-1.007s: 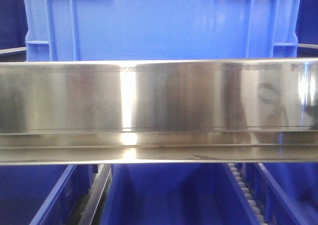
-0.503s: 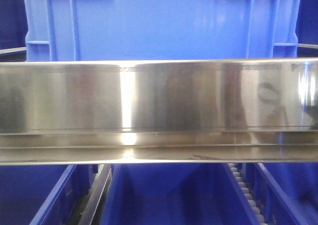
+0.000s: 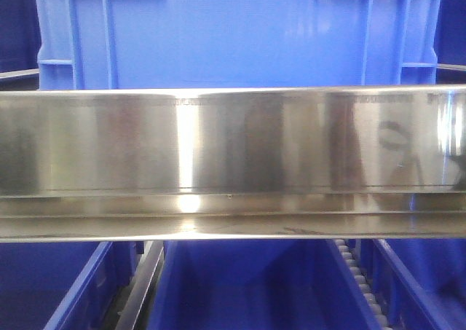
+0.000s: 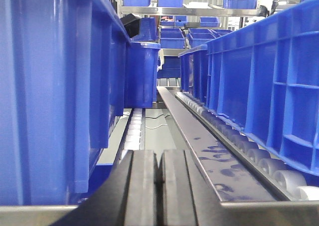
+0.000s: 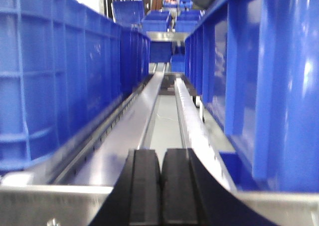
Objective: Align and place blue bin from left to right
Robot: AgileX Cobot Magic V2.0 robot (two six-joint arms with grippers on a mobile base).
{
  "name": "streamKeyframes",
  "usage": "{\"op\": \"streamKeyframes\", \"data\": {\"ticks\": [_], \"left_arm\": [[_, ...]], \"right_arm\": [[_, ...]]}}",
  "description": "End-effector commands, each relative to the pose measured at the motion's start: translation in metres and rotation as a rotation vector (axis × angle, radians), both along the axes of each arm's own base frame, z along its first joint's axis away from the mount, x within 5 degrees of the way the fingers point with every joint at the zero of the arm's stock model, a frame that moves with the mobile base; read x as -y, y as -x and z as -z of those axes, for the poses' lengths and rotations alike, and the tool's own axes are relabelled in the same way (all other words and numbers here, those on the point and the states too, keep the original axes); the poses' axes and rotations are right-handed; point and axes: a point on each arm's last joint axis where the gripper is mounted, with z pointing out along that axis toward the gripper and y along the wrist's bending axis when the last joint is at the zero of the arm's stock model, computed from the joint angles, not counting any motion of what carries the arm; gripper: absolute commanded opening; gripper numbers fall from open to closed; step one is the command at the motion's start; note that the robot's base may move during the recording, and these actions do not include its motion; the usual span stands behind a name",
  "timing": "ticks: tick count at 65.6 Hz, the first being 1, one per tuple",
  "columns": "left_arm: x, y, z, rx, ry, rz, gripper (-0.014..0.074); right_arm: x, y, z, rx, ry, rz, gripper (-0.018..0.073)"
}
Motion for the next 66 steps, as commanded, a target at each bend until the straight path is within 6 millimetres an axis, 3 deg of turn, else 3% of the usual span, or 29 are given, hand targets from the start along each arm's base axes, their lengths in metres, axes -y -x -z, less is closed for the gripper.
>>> {"op": "streamKeyframes", "data": {"ticks": [1,11,25,36,56,66], "left_arm": [[0.0,0.001,-0.005,0.02,-0.003,-0.001,-0.0111],[0.0,0.009,-0.036,0.005,-0.003,-0.001,-0.0111],[-0.001,0.025,-0.086,-0.031,-0.01,-0.004,-0.0111],[-0.001,0.02,-0.13,-0.085,-0.006,-0.001,-0.0111],[0.001,-0.039,-0.2,-0.247,-0.012,-0.001,-0.0111],[0.002,-0.065,-0.215,-0.23,-0.011,-0.001,-0.0111]], "right_arm": [[0.0,0.001,-0.005,0.051,-0.01,0.001,-0.0079],[0.001,0.005,-0.021,0.005,-0.007,-0.003,-0.0079],[0.005,0.023,-0.067,-0.027,-0.001,0.0,-0.0079],[0.006,0.027,-0.103,-0.015,-0.004,-0.003,-0.0079],[-0.001,-0.006,-0.175,-0.098,0.015,-0.002,-0.0079],[-0.007,-0.031,-0.214,-0.094,0.014,-0.002,-0.0079]]}}
